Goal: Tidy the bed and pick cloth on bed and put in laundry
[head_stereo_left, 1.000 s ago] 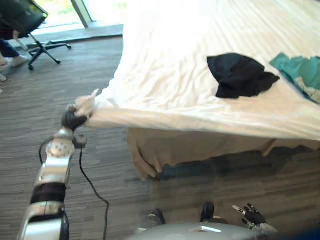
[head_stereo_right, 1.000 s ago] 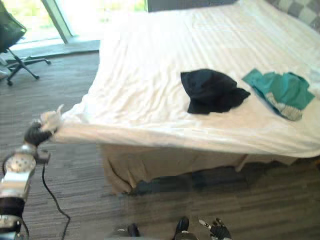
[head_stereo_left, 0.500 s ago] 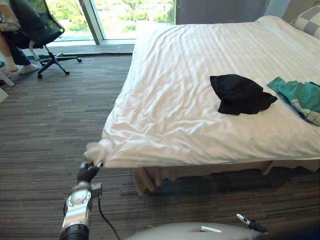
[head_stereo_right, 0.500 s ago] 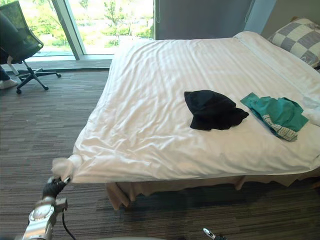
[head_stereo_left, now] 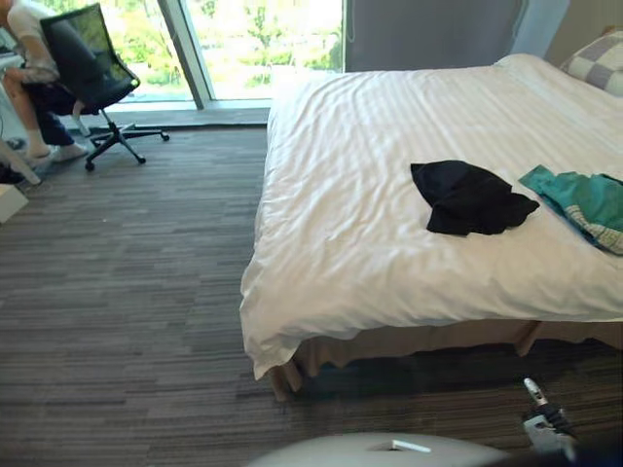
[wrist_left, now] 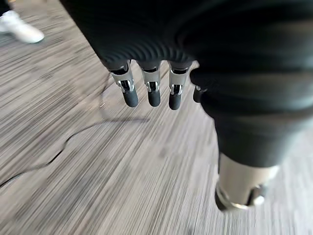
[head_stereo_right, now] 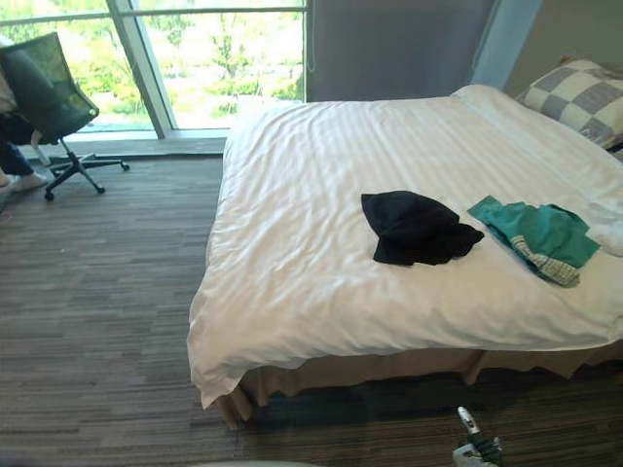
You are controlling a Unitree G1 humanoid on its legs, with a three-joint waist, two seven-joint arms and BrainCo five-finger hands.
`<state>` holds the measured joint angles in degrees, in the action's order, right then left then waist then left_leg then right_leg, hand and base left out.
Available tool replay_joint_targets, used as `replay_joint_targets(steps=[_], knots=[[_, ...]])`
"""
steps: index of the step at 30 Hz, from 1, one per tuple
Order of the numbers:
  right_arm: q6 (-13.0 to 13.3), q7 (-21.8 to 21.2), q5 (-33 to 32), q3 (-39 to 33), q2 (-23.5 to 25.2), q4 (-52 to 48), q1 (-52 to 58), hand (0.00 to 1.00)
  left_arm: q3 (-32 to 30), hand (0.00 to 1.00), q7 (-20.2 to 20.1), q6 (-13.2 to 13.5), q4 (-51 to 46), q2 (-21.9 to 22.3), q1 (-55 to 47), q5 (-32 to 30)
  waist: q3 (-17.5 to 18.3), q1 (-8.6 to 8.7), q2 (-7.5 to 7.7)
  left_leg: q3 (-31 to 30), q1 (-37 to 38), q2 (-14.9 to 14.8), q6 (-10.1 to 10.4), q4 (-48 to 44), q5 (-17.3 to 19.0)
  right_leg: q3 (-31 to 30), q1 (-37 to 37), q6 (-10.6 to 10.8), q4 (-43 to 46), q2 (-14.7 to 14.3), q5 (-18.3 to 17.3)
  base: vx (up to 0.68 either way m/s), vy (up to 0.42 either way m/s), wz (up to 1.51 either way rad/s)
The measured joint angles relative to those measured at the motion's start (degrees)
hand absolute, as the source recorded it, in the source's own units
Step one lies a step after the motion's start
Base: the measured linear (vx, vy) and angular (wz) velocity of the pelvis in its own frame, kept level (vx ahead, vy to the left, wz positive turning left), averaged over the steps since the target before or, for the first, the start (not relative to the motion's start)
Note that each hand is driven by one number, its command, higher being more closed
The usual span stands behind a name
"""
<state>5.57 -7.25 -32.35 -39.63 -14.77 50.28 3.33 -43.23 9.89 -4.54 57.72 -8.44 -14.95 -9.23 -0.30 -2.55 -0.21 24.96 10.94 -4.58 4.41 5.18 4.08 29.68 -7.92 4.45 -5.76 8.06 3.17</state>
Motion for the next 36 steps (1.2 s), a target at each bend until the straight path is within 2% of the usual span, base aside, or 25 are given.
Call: replay_joint_targets(steps=[1, 2, 3, 4, 6, 7, 9, 10, 12, 13, 15, 16, 18, 21, 22, 24, 27, 29, 31, 33, 34, 35, 36], knots=[[0.67, -1.31, -0.02, 0.3, -1.09, -0.93, -0.8, 1.0, 0.53, 0.0, -0.31, 0.65, -0.08, 0.03, -0.02, 0.59, 0.05, 0.03, 0.08, -0.05, -0.04, -0.02, 0.01, -0.04, 0.0, 0.02, 0.0, -0.02, 0.0, 0.0, -0.01, 0.0, 0.0, 0.0], [2.64, -4.57, 0.08, 2.05, -3.33, -3.77, -2.11, 1.0, 2.42, 0.0, -1.22, 1.91, -0.7, 0.06, 0.0, 1.37, 0.19, -0.03, 0.19, -0.42, -0.15, -0.04, 0.03, -0.03, 0.01, 0.11, 0.24, -0.1, -0.01, 0.11, -0.24, 0.0, 0.0, 0.0], [4.92, -7.4, 0.08, 5.1, -5.19, -8.3, -3.18, 1.0, 6.37, 0.0, -1.75, 3.31, -2.13, 0.16, -0.7, 1.83, 0.24, -0.02, 0.2, -0.6, -0.33, 0.02, 0.06, 0.11, -0.05, 0.1, 0.81, -0.11, -0.02, 0.09, -0.39, 0.0, 0.0, 0.0], [5.98, -8.62, 0.07, 6.97, -5.95, -11.06, -3.61, 1.0, 8.33, 0.0, -2.37, 4.35, -2.63, 0.17, -1.08, 1.84, 0.27, 0.01, 0.22, -0.72, -0.58, 0.03, 0.05, 0.11, -0.07, 0.1, 1.06, -0.12, -0.02, 0.09, -0.43, 0.02, -0.002, 0.04], [7.75, -12.25, 0.08, 13.42, -6.59, -22.77, -5.51, 1.0, 15.94, 0.0, -3.64, 7.77, -6.08, 0.57, -1.39, 1.75, 0.33, 0.35, 0.47, -2.11, -1.95, 0.11, -0.65, -0.28, -1.01, 0.99, 1.65, -0.06, 0.3, 0.12, -0.26, 0.12, -0.011, 0.21], [7.78, -13.02, 0.08, 14.69, -6.51, -24.55, -6.25, 1.0, 17.85, 0.0, -3.76, 8.71, -6.99, 0.66, -1.41, 1.63, 0.25, 0.38, 0.4, -2.34, -1.98, 0.11, -0.67, -0.27, -1.07, 1.12, 1.58, -0.06, 0.3, 0.11, -0.26, 0.12, -0.013, 0.25], [7.5, -15.59, 0.08, 22.81, -5.16, -29.75, -8.98, 1.0, 26.01, 0.0, -4.66, 12.06, -9.86, 1.2, -1.91, 0.71, -0.41, -0.15, 0.9, -2.97, -1.95, 0.14, -0.73, -0.43, -1.17, 1.25, 1.18, -0.07, 0.32, 0.02, -0.25, 0.06, -0.002, 0.15], [7.1, -16.13, 0.12, 25.13, -4.51, -30.9, -9.79, 1.0, 28.59, 0.0, -4.78, 12.54, -10.38, 1.33, -2.04, 0.72, -0.76, -0.24, 1.0, -3.26, -1.93, 0.24, -0.74, -0.47, -1.17, 1.33, 1.03, -0.07, 0.31, 0.0, -0.25, 0.06, 0.003, 0.17], [5.53, -17.45, 0.1, 34.14, -0.86, -32.91, -14.01, 1.0, 38.29, 0.0, -5.18, 13.71, -12.22, 2.1, -2.02, 1.2, -2.85, -0.64, 1.34, -3.88, -2.06, 0.6, -0.76, -0.82, -1.16, 2.01, 0.53, -0.02, 0.33, 0.14, -0.21, 0.02, 0.006, 0.16], [4.97, -17.42, 0.06, 36.11, 0.11, -32.98, -15.17, 1.0, 39.33, 0.0, -5.46, 13.87, -13.36, 2.1, -2.08, 1.3, -3.65, -1.2, 1.39, -4.03, -2.09, 0.57, -0.89, -0.87, -1.08, 2.18, 0.54, 0.01, 0.34, 0.15, -0.18, -0.02, -0.002, 0.15], [3.57, -16.83, -1.5, 43.01, 2.69, -32.9, -20.99, 1.0, 42.3, 0.0, -5.78, 13.99, -15.62, 1.13, 0.47, 5.43, -6.96, -3.09, 2.07, -5.92, -6.09, 0.34, -1.36, -2.75, -0.79, 3.4, 2.87, -0.11, 1.44, 0.78, -0.28, -0.07, -0.015, 0.3], [3.5, -16.17, -3.26, 44.07, 3.35, -32.8, -23.42, 1.0, 42.86, 0.0, -5.78, 14.01, -16.4, 1.09, 1.44, 6.91, -8.27, -3.63, 1.96, -6.41, -7.31, 0.28, -1.39, -3.44, -0.79, 3.71, 3.85, -0.26, 2.21, 1.03, -0.37, -0.09, -0.007, 0.36], [3.52, -14.91, -9.36, 44.7, 5.91, -30.1, -34.96, 1.0, 43.58, 0.0, -5.95, 14.12, -19.85, 0.79, 4.4, 11.62, -13.98, -5.44, 3.03, -8.04, -12.15, 0.03, -1.99, -6.15, -1.22, 4.66, 7.62, -0.63, 4.01, 1.6, -0.31, -0.12, -0.009, 0.36], [3.52, -15.12, -18.2, 42.4, 6.88, -24.97, -51.97, 1.0, 45.46, 0.0, -6.26, 13.72, -23.29, 1.08, 7.76, 18.41, -21.66, -8.81, 3.35, -9.15, -17.97, -0.03, -2.57, -9.34, -1.66, 5.57, 11.54, -2.21, 4.45, 1.84, 1.01, -0.13, 0.012, 0.24], [3.62, -15.25, -20.49, 41.79, 7.75, -23.66, -57.21, 1.0, 45.7, 0.0, -6.8, 13.4, -24.46, 1.44, 8.66, 20.44, -24.08, -9.8, 3.08, -9.39, -19.79, -0.05, -2.72, -10.21, -1.76, 5.55, 12.93, -2.3, 4.39, 1.86, 1.89, -0.1, 0.039, 0.11], [3.68, -16.36, -23.07, 41.9, 8.12, -22.11, -61.37, 1.0, 46.92, 0.0, -8.68, 13.01, -24.98, 1.45, 9.87, 22.07, -25.77, -10.71, 2.57, -10.03, -22.92, 0.01, -2.98, -11.59, -1.91, 5.55, 15.02, -2.51, 4.1, 1.99, 3.21, -0.06, 0.065, 0.16], [4.07, -17.6, -28.44, 42.09, 8.04, -19.63, -63.87, 1.0, 48.45, 0.0, -11.7, 14.34, -24.19, 1.49, 11.91, 23.71, -26.76, -12.5, 1.01, -10.97, -27.83, 0.18, -3.76, -12.97, -2.0, 5.5, 18.97, -2.65, 3.7, 2.15, 5.96, -0.03, 0.098, 0.1], [4.93, -17.5, -29.93, 41.97, 7.79, -19.37, -64.53, 1.0, 49.52, 0.0, -13.65, 14.88, -22.26, 1.44, 14.04, 26.39, -27.53, -12.81, -0.15, -11.74, -30.79, 0.55, -4.4, -14.01, -2.16, 5.54, 20.93, -2.58, 3.69, 2.82, 6.48, -0.03, 0.101, 0.19], [6.26, -16.28, -31.55, 41.96, 7.53, -19.25, -65.2, 1.0, 49.77, 0.0, -14.99, 14.97, -20.18, 1.77, 16.09, 28.09, -28.37, -13.1, -1.38, -12.43, -33.77, 0.86, -4.79, -15.64, -2.07, 5.55, 22.85, -2.38, 3.92, 3.42, 6.66, -0.05, 0.101, 0.22], [8.46, -13.55, -32.97, 42.0, 6.69, -18.78, -66.7, 1.0, 49.77, 0.0, -16.47, 15.37, -17.45, 2.92, 19.2, 30.25, -29.4, -14.02, -3.54, -12.87, -38.45, 0.9, -4.87, -18.5, -2.04, 5.5, 26.83, -2.37, 5.37, 4.2, 6.66, -0.08, 0.096, 0.06], [9.23, -12.44, -33.39, 41.93, 6.43, -18.64, -67.01, 1.0, 49.79, 0.0, -17.08, 15.73, -16.51, 3.29, 20.15, 31.25, -29.58, -14.43, -4.12, -12.87, -39.72, 0.84, -4.87, -19.08, -2.04, 5.46, 28.04, -2.37, 6.0, 4.38, 6.66, -0.1, 0.078, -0.06], [10.7, -10.38, -33.47, 41.62, 6.33, -17.54, -67.59, 1.0, 49.83, 0.0, -18.35, 16.68, -14.62, 4.2, 21.37, 33.01, -30.02, -14.47, -5.32, -12.85, -41.85, 0.78, -4.89, -19.9, -2.05, 5.31, 30.31, -2.46, 7.02, 4.77, 6.57, -0.11, 0.077, -0.1], [11.66, -7.94, -33.01, 41.12, 6.21, -16.55, -67.71, 1.0, 49.7, 0.0, -18.99, 17.61, -13.5, 4.72, 22.17, 33.61, -30.23, -14.46, -5.92, -12.58, -43.17, 0.79, -5.02, -20.07, -2.13, 4.89, 32.08, -2.62, 7.7, 5.08, 6.4, -0.12, 0.078, -0.13]])
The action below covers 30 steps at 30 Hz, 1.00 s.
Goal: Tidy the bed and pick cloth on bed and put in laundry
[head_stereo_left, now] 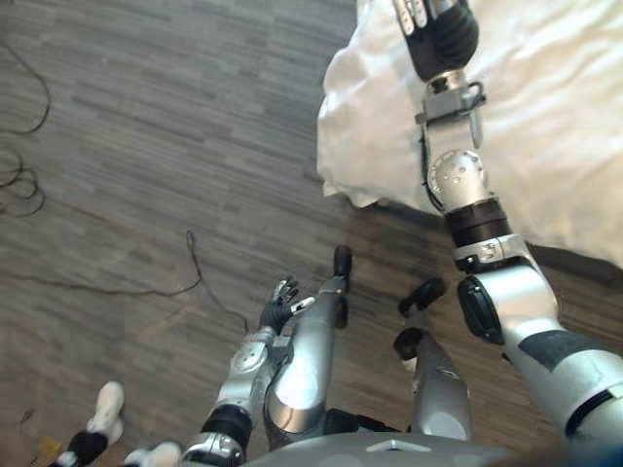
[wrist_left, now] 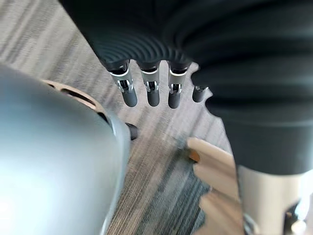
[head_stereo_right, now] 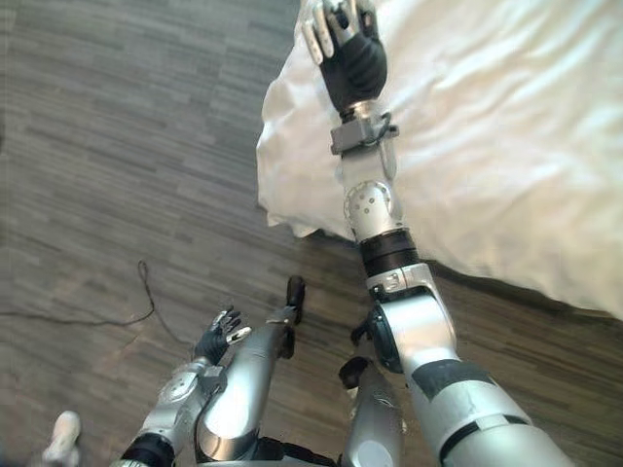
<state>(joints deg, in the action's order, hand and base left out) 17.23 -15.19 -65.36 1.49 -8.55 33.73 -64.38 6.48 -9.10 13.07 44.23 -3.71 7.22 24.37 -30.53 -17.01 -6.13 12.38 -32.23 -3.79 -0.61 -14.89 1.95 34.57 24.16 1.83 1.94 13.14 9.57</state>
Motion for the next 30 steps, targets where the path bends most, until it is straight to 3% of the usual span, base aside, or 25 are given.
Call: replay_joint_targets(steps=[3, 7, 10, 14, 16, 19, 20, 23, 30], knots=[[1.3, 4.46, 5.95, -0.29, 0.02, -1.88, -0.76, 1.0, -2.29, 0.0, -1.88, 1.89, 1.7, 2.64, 2.28, 1.13, -0.46, 0.25, -1.21, 3.28, -3.1, -0.29, -0.51, -0.29, -0.33, -2.75, 6.23, -0.5, 3.66, 1.35, -1.77, -0.12, 0.052, -0.35], [1.29, 6.69, 9.28, -0.31, 0.26, -5.31, 0.75, 1.0, -6.18, 0.0, -3.17, 1.27, 0.6, 6.21, 4.75, 3.06, -0.43, 1.7, -1.63, 6.67, -4.43, -1.19, -0.68, -0.41, -0.43, -5.2, 10.33, -0.96, 5.82, 1.84, -2.25, -0.12, 0.025, -0.41], [1.3, 6.93, 7.82, -1.25, 0.08, -12.67, 4.02, 1.0, -9.11, 0.0, -3.3, -4.37, -2.02, 8.87, 11.87, 6.68, -0.51, 6.07, -1.46, 9.58, -7.05, -3.43, -0.59, -1.67, -0.7, -5.7, 12.87, -2.01, 4.1, 0.5, -1.28, -0.06, -0.013, -0.3], [1.29, 5.98, -0.02, -7.5, -1.97, -19.27, 7.58, 1.0, -13.68, 0.0, -1.25, -9.26, -4.99, 9.62, 18.5, 11.57, -0.53, 9.11, 0.05, 12.33, -9.67, -5.94, -0.47, -4.59, 0.27, -7.08, 15.6, -2.94, 2.56, -1.19, 0.24, -0.02, -0.023, -0.45], [1.43, 4.16, -5.52, -13.08, -4.46, -21.25, 9.65, 1.0, -17.6, 0.0, 0.82, -11.51, -5.15, 9.07, 21.06, 14.83, -0.7, 11.58, 0.56, 13.12, -10.97, -7.84, -0.6, -7.43, 1.62, -7.52, 16.43, -3.04, 2.31, -2.32, 0.48, 0.03, -0.024, -0.43], [2.38, 2.75, -9.98, -20.2, -6.56, -20.11, 11.88, 1.0, -19.69, 0.0, 1.12, -13.65, -5.11, 7.79, 22.52, 17.02, -1.02, 12.53, 2.22, 14.78, -11.1, -9.39, -0.17, -8.86, 2.93, -8.96, 17.28, -2.55, 2.44, -3.2, 0.83, 0.04, -0.026, -0.43], [2.82, 2.86, -11.31, -23.67, -7.69, -17.56, 12.41, 1.0, -20.62, 0.0, 1.73, -14.4, -4.4, 7.26, 23.51, 17.61, -1.18, 13.37, 2.51, 15.03, -11.21, -9.95, -0.03, -9.56, 3.54, -9.16, 17.36, -2.54, 2.44, -3.59, 0.84, 0.07, -0.028, -0.29], [3.34, 3.98, -14.62, -30.73, -10.1, -7.89, 15.76, 1.0, -20.94, 0.0, 1.98, -16.55, -3.2, 6.53, 25.41, 19.02, -1.25, 13.67, 2.63, 15.77, -11.31, -11.32, 0.27, -11.51, 4.84, -10.22, 17.77, -2.88, 2.49, -4.58, 1.36, 0.08, -0.029, -0.29], [3.33, 4.46, -14.92, -34.87, -15.47, -5.1, 19.02, 1.0, -20.39, 0.0, 1.51, -18.95, 0.8, 4.44, 26.18, 19.56, -1.15, 14.48, 2.81, 15.95, -5.92, -13.17, 1.45, -13.04, 6.27, -11.45, 13.24, -3.31, 3.28, -6.06, 1.8, 0.09, -0.031, -0.2]])
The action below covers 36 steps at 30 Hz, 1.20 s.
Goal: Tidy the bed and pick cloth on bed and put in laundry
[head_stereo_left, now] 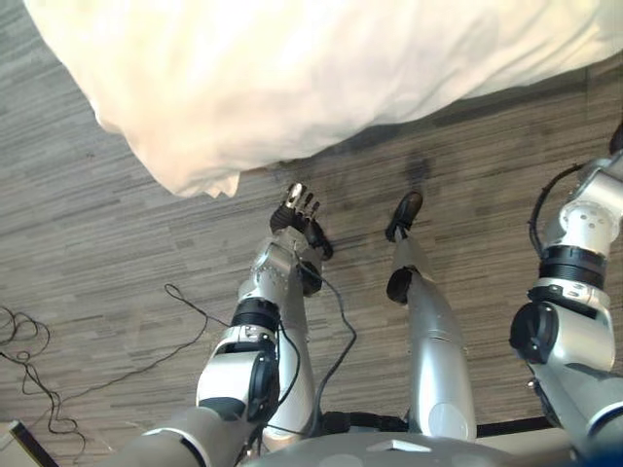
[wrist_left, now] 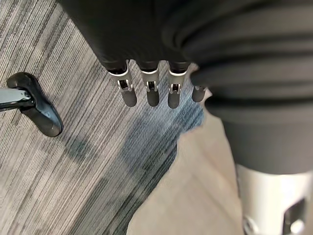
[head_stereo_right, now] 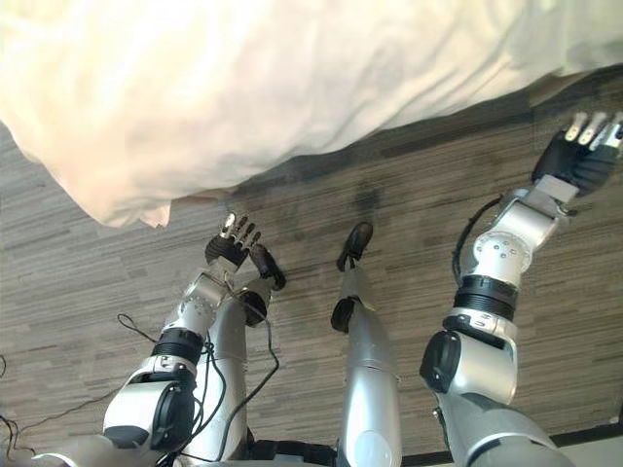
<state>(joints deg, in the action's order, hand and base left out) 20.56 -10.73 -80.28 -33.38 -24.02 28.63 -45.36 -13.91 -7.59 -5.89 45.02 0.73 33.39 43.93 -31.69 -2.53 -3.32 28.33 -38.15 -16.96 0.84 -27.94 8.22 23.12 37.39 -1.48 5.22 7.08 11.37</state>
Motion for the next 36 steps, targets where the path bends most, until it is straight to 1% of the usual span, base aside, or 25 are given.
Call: replay_joint_targets(steps=[2, 3, 4, 5, 6, 7, 8, 9, 11, 12, 13, 14, 16, 18, 20, 22, 23, 24, 25, 26, 28, 31, 32, 34, 36], knots=[[0.02, -0.49, 0.7, -0.42, -1.68, -0.09, 2.11, 1.0, 0.53, 0.0, -1.0, -0.79, 0.14, -1.02, -1.35, -0.01, 0.32, 0.01, 0.6, 0.09, 4.16, 0.21, 0.41, 1.36, 0.26, -0.14, -3.41, 0.04, 0.0, -0.14, -0.03, 0.05, 0.0, -0.01], [0.19, -1.3, 1.31, -1.03, -2.24, -0.24, 3.69, 1.0, 0.56, 0.0, -1.28, -1.23, 0.17, -1.99, -2.19, -0.11, 0.69, 0.09, 1.25, 0.1, 6.95, 0.54, 0.63, 2.57, 0.43, -0.11, -5.89, 0.85, -0.1, -0.1, -0.67, 0.05, 0.004, 0.05], [0.57, -2.9, 3.63, -1.35, -2.27, -0.72, 5.88, 1.0, 1.36, 0.0, -1.37, -1.38, 0.16, -3.51, -3.34, -0.15, 1.78, 0.07, 2.71, 0.22, 9.02, 1.11, 0.79, 3.49, 0.58, -0.04, -7.86, 1.04, -0.48, 0.17, -2.18, 0.05, -0.005, 0.07], [0.57, -3.66, 4.59, -1.32, -2.3, -1.27, 6.92, 1.0, 2.23, 0.0, -1.39, -1.51, 0.18, -4.42, -3.91, -0.2, 2.29, 0.04, 3.44, 0.31, 9.85, 1.24, 0.88, 3.69, 0.64, 0.1, -8.77, 1.05, -0.78, 0.24, -2.9, 0.03, -0.02, 0.07], [0.61, -5.63, 6.52, -1.14, -2.31, -3.68, 8.73, 1.0, 3.22, 0.0, -1.58, -2.02, 0.2, -5.86, -4.91, -0.38, 3.03, 0.02, 4.3, 0.17, 11.28, 1.24, 0.96, 4.02, 0.74, 0.98, -10.41, 1.15, -1.05, 0.28, -3.76, 0.01, -0.017, 0.12], [0.71, -8.0, 7.86, -0.62, -2.36, -7.21, 10.78, 1.0, 4.63, 0.0, -1.97, -2.44, 0.24, -6.72, -5.95, -0.75, 3.96, 0.15, 4.91, -0.31, 12.3, 1.44, 1.04, 4.55, 0.83, 1.74, -11.8, 1.06, -1.4, 0.32, -4.07, 0.01, -0.008, 0.16], [0.74, -9.26, 8.23, -0.2, -2.38, -9.14, 11.84, 1.0, 5.21, 0.0, -2.12, -2.64, 0.3, -7.01, -6.47, -0.78, 4.52, 0.16, 5.2, -0.47, 12.86, 1.65, 1.03, 5.07, 0.83, 2.2, -12.37, 1.02, -1.61, 0.41, -4.11, 0.02, 0.002, 0.21], [0.74, -11.95, 8.88, 1.49, -2.39, -11.99, 13.06, 1.0, 5.98, 0.0, -2.15, -2.72, 0.57, -7.08, -7.65, -0.77, 5.87, 0.21, 5.81, -0.67, 13.9, 2.12, 1.23, 6.2, 0.62, 2.88, -13.57, 0.94, -2.26, 0.56, -4.16, 0.03, 0.009, 0.2], [0.29, -16.23, 11.64, 5.96, -2.45, -14.65, 13.66, 1.0, 7.34, 0.0, -2.32, -2.95, 2.13, -7.24, -9.1, -0.8, 7.49, 0.15, 6.2, -1.15, 15.94, 3.26, 1.59, 8.5, -0.61, 3.55, -15.49, 0.89, -2.96, 0.97, -4.13, 0.06, 0.031, 0.25], [-0.19, -18.67, 14.06, 9.8, -2.49, -15.76, 13.64, 1.0, 8.45, 0.0, -2.48, -3.21, 3.09, -6.59, -9.86, -0.78, 8.11, 0.23, 6.18, -2.2, 17.26, 4.33, 1.72, 10.32, -1.38, 4.26, -16.72, 0.62, -3.22, 1.37, -3.94, 0.09, 0.056, 0.4], [-1.33, -20.5, 17.06, 13.86, -2.48, -15.91, 13.53, 1.0, 10.15, 0.0, -2.68, -3.49, 4.52, -6.45, -10.32, -0.84, 9.31, 0.23, 6.18, -3.21, 17.42, 5.24, 1.65, 11.77, -2.32, 4.9, -16.93, 0.62, -3.21, 1.74, -3.91, 0.08, 0.05, 0.43], [-2.15, -21.13, 18.55, 16.4, -2.44, -15.92, 13.37, 1.0, 10.89, 0.0, -2.76, -3.51, 5.27, -6.42, -10.37, -0.99, 9.69, 0.21, 6.22, -3.83, 17.36, 5.62, 1.58, 12.16, -2.77, 5.42, -17.0, 0.62, -3.19, 1.94, -3.88, 0.07, 0.056, 0.48], [-5.72, -22.83, 22.74, 23.9, -0.89, -15.5, 11.21, 1.0, 11.71, 0.0, -3.19, -3.41, 6.93, -6.44, -10.22, -2.92, 9.72, -0.29, 6.21, -5.61, 17.08, 6.31, 1.46, 13.04, -3.86, 6.69, -17.39, 0.59, -3.02, 2.33, -3.87, 0.06, 0.068, 0.43], [-8.63, -23.29, 26.17, 31.32, 2.34, -13.69, 7.37, 1.0, 12.29, 0.0, -3.09, -2.9, 9.15, -6.13, -10.2, -4.19, 9.69, -1.19, 6.17, -7.09, 16.98, 7.23, 1.14, 13.45, -4.71, 7.64, -17.56, 0.56, -2.33, 3.08, -3.91, 0.04, 0.083, 0.29], [-10.41, -23.16, 29.21, 36.94, 4.53, -11.24, 3.47, 1.0, 13.57, 0.0, -2.89, -1.86, 10.54, -6.07, -10.03, -5.12, 9.6, -1.81, 6.0, -8.31, 16.57, 8.19, 0.83, 13.98, -5.22, 7.97, -17.47, 0.57, -2.11, 3.5, -3.92, 0.0, 0.066, 0.32], [-11.44, -22.62, 32.72, 40.74, 6.85, -9.03, -0.52, 1.0, 13.83, 0.0, -2.12, -0.4, 11.0, -5.71, -9.72, -5.09, 9.56, -2.43, 5.82, -10.03, 14.01, 8.98, 0.42, 14.04, -5.69, 9.17, -15.91, 0.63, -1.83, 4.22, -3.94, -0.05, 0.098, 0.43], [-11.69, -22.15, 34.45, 42.66, 8.22, -6.99, -2.67, 1.0, 13.85, 0.0, -1.82, 0.7, 11.57, -5.48, -9.13, -5.11, 9.52, -3.3, 5.77, -10.87, 12.03, 9.16, 0.17, 14.11, -6.03, 9.64, -14.37, 0.68, -1.72, 4.51, -3.89, -0.08, 0.082, 0.5], [-11.8, -20.92, 36.07, 44.53, 9.05, -4.1, -4.27, 1.0, 13.89, 0.0, -1.72, 2.04, 12.57, -5.11, -8.46, -5.13, 9.09, -4.1, 5.27, -12.05, 10.39, 9.75, -0.09, 14.13, -6.64, 10.87, -13.57, 0.76, -1.59, 4.95, -3.83, -0.08, 0.079, 0.52], [-11.86, -20.29, 37.11, 45.06, 9.63, -2.55, -4.87, 1.0, 13.91, 0.0, -1.58, 2.64, 13.06, -4.93, -8.15, -5.17, 8.75, -4.42, 4.89, -12.76, 9.74, 10.02, -0.18, 14.1, -6.83, 11.25, -13.35, 0.77, -1.4, 5.1, -3.82, -0.08, 0.068, 0.54], [-12.1, -19.23, 38.03, 45.88, 10.75, 0.12, -5.73, 1.0, 13.89, 0.0, -1.21, 3.57, 13.72, -4.74, -7.44, -5.2, 8.36, -5.26, 4.39, -13.6, 8.48, 10.14, -0.41, 14.04, -7.21, 11.96, -12.6, 0.81, -1.09, 5.42, -3.78, -0.07, 0.069, 0.42], [-12.11, -17.08, 39.47, 46.73, 12.29, 1.36, -7.13, 1.0, 13.83, 0.0, -1.24, 5.4, 13.89, -4.76, -6.42, -5.29, 8.14, -6.49, 4.01, -14.86, 5.64, 10.7, -0.68, 13.82, -7.99, 12.49, -10.38, 0.8, -0.56, 5.92, -3.65, -0.07, 0.06, 0.33], [-12.01, -13.59, 39.45, 46.97, 14.08, 1.77, -10.79, 1.0, 13.82, 0.0, -1.29, 7.49, 14.86, -4.79, -3.88, -5.31, 7.28, -7.09, 2.84, -16.26, 0.53, 11.18, -1.34, 13.34, -9.25, 12.76, -6.18, 0.85, 0.63, 6.63, -3.25, -0.07, 0.049, 0.31], [-12.01, -13.12, 39.45, 46.94, 14.41, 1.76, -11.1, 1.0, 13.76, 0.0, -1.29, 7.85, 14.82, -4.62, -3.46, -5.31, 7.2, -7.27, 2.7, -16.25, -0.33, 11.21, -1.39, 13.07, -9.3, 12.74, -5.27, 0.85, 1.17, 6.88, -3.25, -0.06, 0.047, 0.13], [-12.01, -11.02, 40.29, 47.26, 16.03, 1.64, -11.1, 1.0, 13.2, 0.0, -1.3, 9.02, 14.43, -3.33, -2.09, -5.28, 6.62, -7.47, 1.82, -16.17, -3.13, 11.11, -1.54, 11.56, -9.26, 12.39, -2.46, 0.83, 2.89, 7.52, -3.28, -0.05, 0.05, -0.01], [-12.0, -8.82, 42.24, 48.14, 17.63, 0.7, -11.03, 1.0, 12.81, 0.0, -1.31, 9.13, 13.06, -2.71, -0.94, -5.22, 6.24, -7.26, 1.43, -16.13, -5.57, 10.54, -1.58, 10.48, -9.26, 12.32, -0.17, 0.69, 3.85, 7.5, -3.38, -0.03, 0.031, -0.08]])
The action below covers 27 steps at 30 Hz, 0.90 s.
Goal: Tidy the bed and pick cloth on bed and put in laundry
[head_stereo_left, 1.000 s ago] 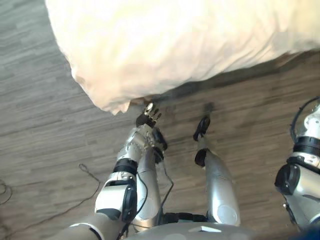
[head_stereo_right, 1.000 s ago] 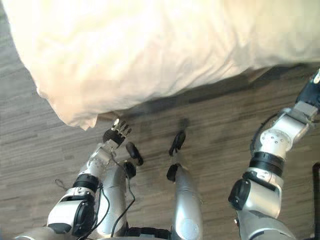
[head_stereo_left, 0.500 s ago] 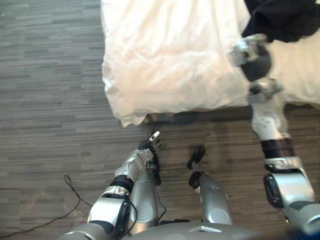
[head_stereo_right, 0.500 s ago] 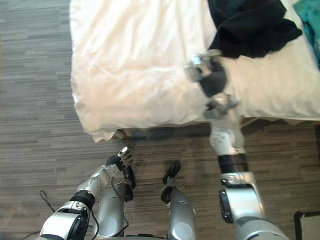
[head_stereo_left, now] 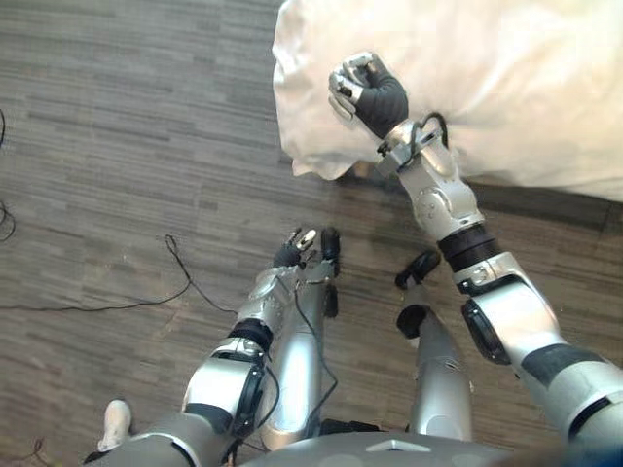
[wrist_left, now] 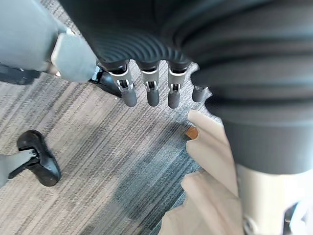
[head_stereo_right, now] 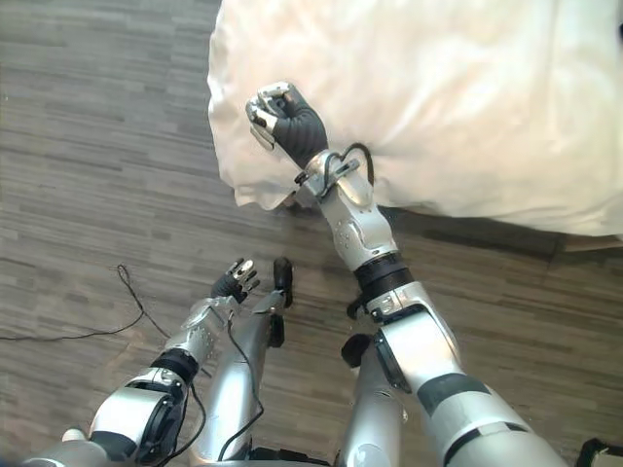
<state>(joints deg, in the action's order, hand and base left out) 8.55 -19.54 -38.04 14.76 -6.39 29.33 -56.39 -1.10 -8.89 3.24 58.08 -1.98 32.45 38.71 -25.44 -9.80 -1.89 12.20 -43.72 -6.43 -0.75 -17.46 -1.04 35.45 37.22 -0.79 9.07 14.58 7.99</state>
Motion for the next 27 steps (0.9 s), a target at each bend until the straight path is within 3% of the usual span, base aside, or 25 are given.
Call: replay_joint_targets(steps=[2, 5, 7, 11, 14, 17, 18, 22, 26, 27], knots=[[0.01, 2.41, 1.79, 0.94, 1.39, -2.63, 0.13, 1.0, -1.92, 0.0, 0.02, 0.51, -3.07, 1.18, 0.78, 0.13, -0.08, 0.02, 0.02, 0.24, -2.97, -1.26, -0.01, -1.01, -0.02, 0.04, 2.85, -0.41, 0.8, -0.28, -0.56, -0.03, 0.0, -0.18], [0.0, 5.29, 2.31, 1.2, 2.97, -5.81, -0.16, 1.0, -2.61, 0.0, 0.06, 1.27, -6.69, 2.0, 1.76, 0.62, -1.43, 0.08, 0.05, 0.86, -6.42, -4.01, 0.44, -3.26, 0.21, 0.06, 7.74, -2.98, 7.15, -0.19, -4.25, -0.01, -0.091, -0.2], [-0.15, 7.94, 3.18, 1.5, 3.58, -4.88, 0.02, 1.0, -4.92, 0.0, 0.05, 1.59, -7.43, 3.18, 1.95, 1.03, -2.09, 0.46, -0.05, 1.83, -7.74, -6.47, 1.71, -5.18, 0.49, 0.13, 9.31, -4.13, 8.1, -1.54, -5.35, 0.01, -0.138, -0.28], [0.01, 12.94, 5.55, 1.59, 3.61, 0.59, 1.36, 1.0, -6.26, 0.0, -0.24, 1.61, -8.82, 5.65, 2.41, 3.24, -2.11, 3.18, -0.09, 3.28, -9.35, -8.52, 2.57, -5.05, 0.09, -0.01, 12.01, -3.67, 8.11, -2.95, -6.09, 0.04, -0.124, -0.26], [-0.19, 16.75, 3.15, -5.43, 2.51, 9.19, 4.91, 1.0, -6.31, 0.0, -0.48, 1.56, -9.64, 7.87, 3.3, 3.18, -2.17, 3.9, -0.12, 3.57, -9.47, -9.55, 3.01, -6.09, 0.32, -0.36, 12.3, -3.48, 9.04, -3.55, -6.3, 0.06, -0.07, -0.13], [-0.86, 17.52, 3.65, -9.46, -0.52, 15.71, 9.23, 1.0, -8.15, 0.0, 0.46, 1.41, -9.53, 8.4, 3.32, 2.65, -2.17, 5.37, -0.12, 3.9, -9.08, -10.18, 3.18, -7.79, 1.36, -0.86, 11.97, -3.49, 10.05, -3.53, -6.35, 0.07, -0.025, -0.13], [-0.73, 17.49, 5.24, -10.47, -1.06, 18.27, 11.1, 0.0, -9.18, 0.0, 0.66, 1.43, -9.28, 8.23, 3.26, 2.17, -2.21, 6.09, -0.05, 4.31, -8.36, -10.3, 3.16, -8.07, 1.73, -1.33, 11.55, -3.46, 10.29, -3.53, -6.37, 0.06, 0.003, -0.18], [1.31, 15.16, 8.01, -11.38, -0.93, 23.73, 20.31, 0.0, -11.49, 0.0, 2.37, 1.88, -8.36, 7.77, 0.55, -1.1, -2.46, 7.33, 0.37, 5.71, -0.93, -11.25, 3.73, -9.14, 4.49, -2.59, 4.99, -2.78, 10.74, -3.95, -7.18, 0.06, -0.006, -0.23], [3.83, 11.05, 7.96, -12.42, 0.46, 22.68, 30.1, 0.0, -13.01, 0.0, 9.14, 2.12, -8.5, 7.4, -4.27, -7.1, -1.9, 8.59, 1.42, 9.04, 9.28, -11.49, 3.98, -9.43, 7.33, -6.15, -2.87, -2.68, 10.13, -4.47, -7.68, 0.07, 0.032, -0.32], [4.52, 10.23, 7.96, -12.66, 1.07, 22.12, 33.04, 0.0, -12.96, 0.0, 11.11, 0.9, -8.39, 6.03, -5.9, -10.5, -1.69, 9.42, 1.78, 9.91, 12.04, -11.34, 4.24, -9.07, 7.84, -6.82, -5.06, -2.57, 9.4, -4.6, -7.65, 0.04, 0.035, -0.31]])
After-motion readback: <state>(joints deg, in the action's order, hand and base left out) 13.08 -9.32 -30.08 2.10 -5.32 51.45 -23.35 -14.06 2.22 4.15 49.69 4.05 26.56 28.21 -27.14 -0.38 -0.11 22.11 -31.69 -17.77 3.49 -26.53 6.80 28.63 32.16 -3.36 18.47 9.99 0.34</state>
